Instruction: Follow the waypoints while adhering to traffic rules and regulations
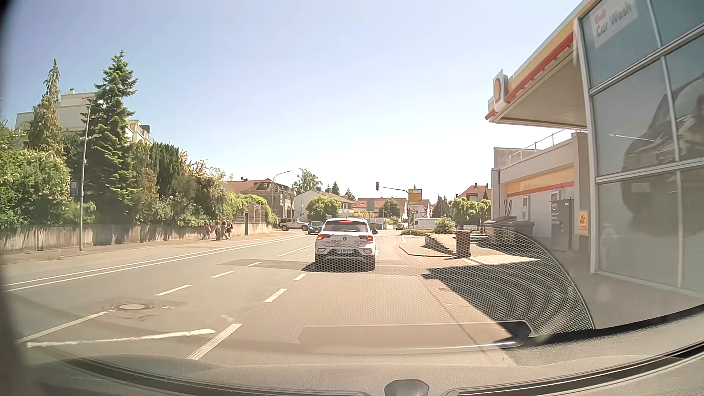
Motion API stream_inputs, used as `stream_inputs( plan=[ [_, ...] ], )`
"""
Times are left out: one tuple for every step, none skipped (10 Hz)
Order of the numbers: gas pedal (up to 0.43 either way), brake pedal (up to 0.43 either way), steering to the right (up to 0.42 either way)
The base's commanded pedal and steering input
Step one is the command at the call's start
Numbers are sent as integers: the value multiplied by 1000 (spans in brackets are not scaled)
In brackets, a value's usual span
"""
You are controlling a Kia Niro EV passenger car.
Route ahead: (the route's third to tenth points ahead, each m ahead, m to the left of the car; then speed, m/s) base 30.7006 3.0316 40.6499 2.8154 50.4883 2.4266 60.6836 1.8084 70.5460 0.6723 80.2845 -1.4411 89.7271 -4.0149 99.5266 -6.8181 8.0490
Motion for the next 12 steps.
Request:
stream_inputs(
  plan=[
    [0, 30, -3],
    [0, 30, -3],
    [0, 30, -2],
    [0, 30, -3],
    [0, 30, -2],
    [0, 30, -2],
    [0, 30, -2],
    [0, 30, -2],
    [0, 30, -2],
    [0, 30, -2],
    [0, 30, -2],
    [0, 30, -2]
  ],
)
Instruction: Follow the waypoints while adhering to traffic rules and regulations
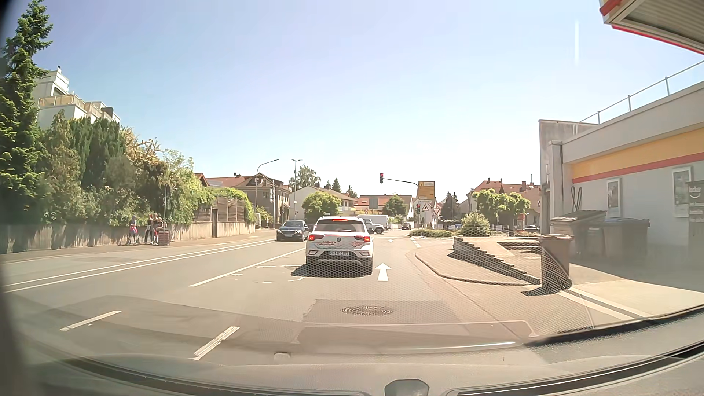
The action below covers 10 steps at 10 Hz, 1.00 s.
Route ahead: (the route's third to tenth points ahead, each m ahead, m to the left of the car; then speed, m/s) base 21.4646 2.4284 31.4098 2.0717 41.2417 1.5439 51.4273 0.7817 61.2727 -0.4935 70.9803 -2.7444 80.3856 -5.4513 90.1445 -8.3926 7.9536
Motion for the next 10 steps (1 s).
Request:
stream_inputs(
  plan=[
    [0, 30, -2],
    [0, 30, -1],
    [0, 30, -1],
    [0, 30, -1],
    [0, 30, 0],
    [0, 30, 1],
    [0, 37, 2],
    [0, 37, 4],
    [0, 43, 7],
    [0, 43, 14]
  ],
)
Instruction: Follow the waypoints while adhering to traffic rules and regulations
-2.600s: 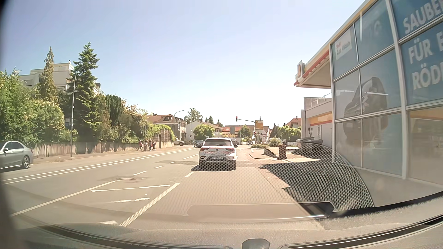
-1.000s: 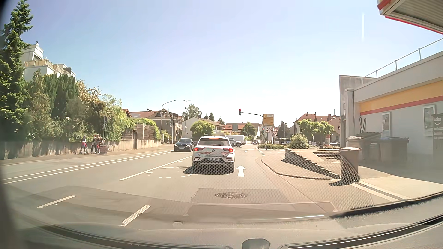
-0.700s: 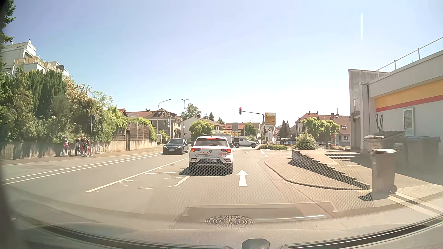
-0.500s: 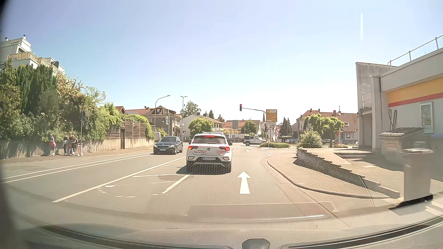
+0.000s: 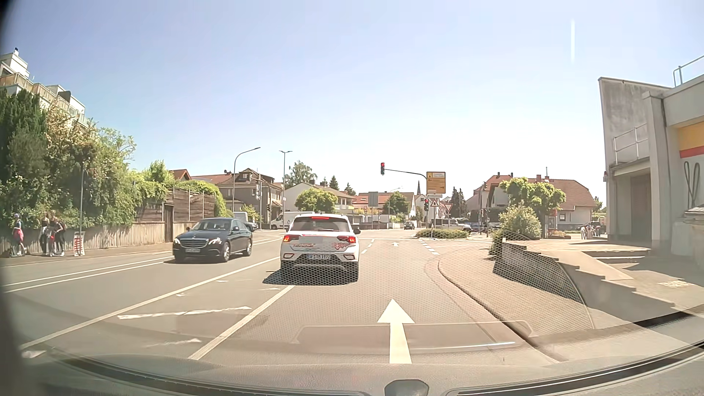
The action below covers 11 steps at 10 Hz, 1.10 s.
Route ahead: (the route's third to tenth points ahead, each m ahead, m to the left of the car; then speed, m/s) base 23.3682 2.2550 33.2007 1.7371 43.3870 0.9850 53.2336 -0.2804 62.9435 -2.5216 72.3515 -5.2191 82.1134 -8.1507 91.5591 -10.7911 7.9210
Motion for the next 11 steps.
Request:
stream_inputs(
  plan=[
    [0, 49, 20],
    [0, 49, 25],
    [0, 55, 30],
    [0, 73, 35],
    [0, 79, 38],
    [0, 104, 38],
    [0, 110, 37],
    [0, 116, 37],
    [0, 122, 35],
    [0, 128, 32],
    [0, 134, 30]
  ],
)
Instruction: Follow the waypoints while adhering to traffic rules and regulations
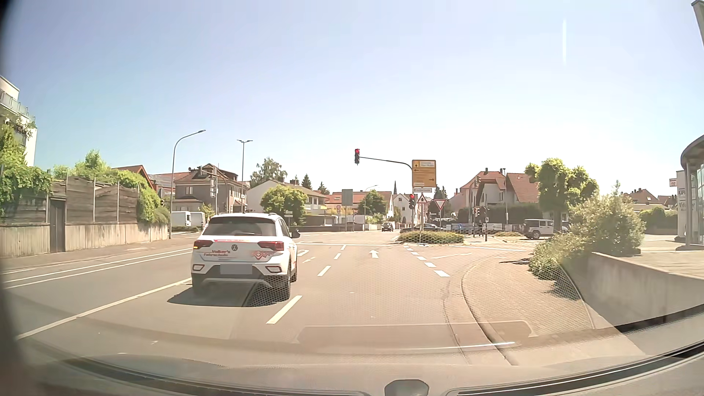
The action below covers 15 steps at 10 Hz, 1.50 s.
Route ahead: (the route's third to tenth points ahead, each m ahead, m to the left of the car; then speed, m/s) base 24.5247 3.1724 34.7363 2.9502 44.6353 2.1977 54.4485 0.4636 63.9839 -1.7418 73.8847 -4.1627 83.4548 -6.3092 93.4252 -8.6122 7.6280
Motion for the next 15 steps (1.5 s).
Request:
stream_inputs(
  plan=[
    [0, 146, 30],
    [0, 152, 30],
    [0, 152, 30],
    [0, 165, 29],
    [0, 183, 25],
    [0, 183, 19],
    [0, 195, 12],
    [0, 201, 4],
    [0, 207, 0],
    [0, 207, -3],
    [0, 207, -6],
    [0, 220, -10],
    [0, 220, -15],
    [0, 226, -20],
    [0, 232, -24]
  ],
)
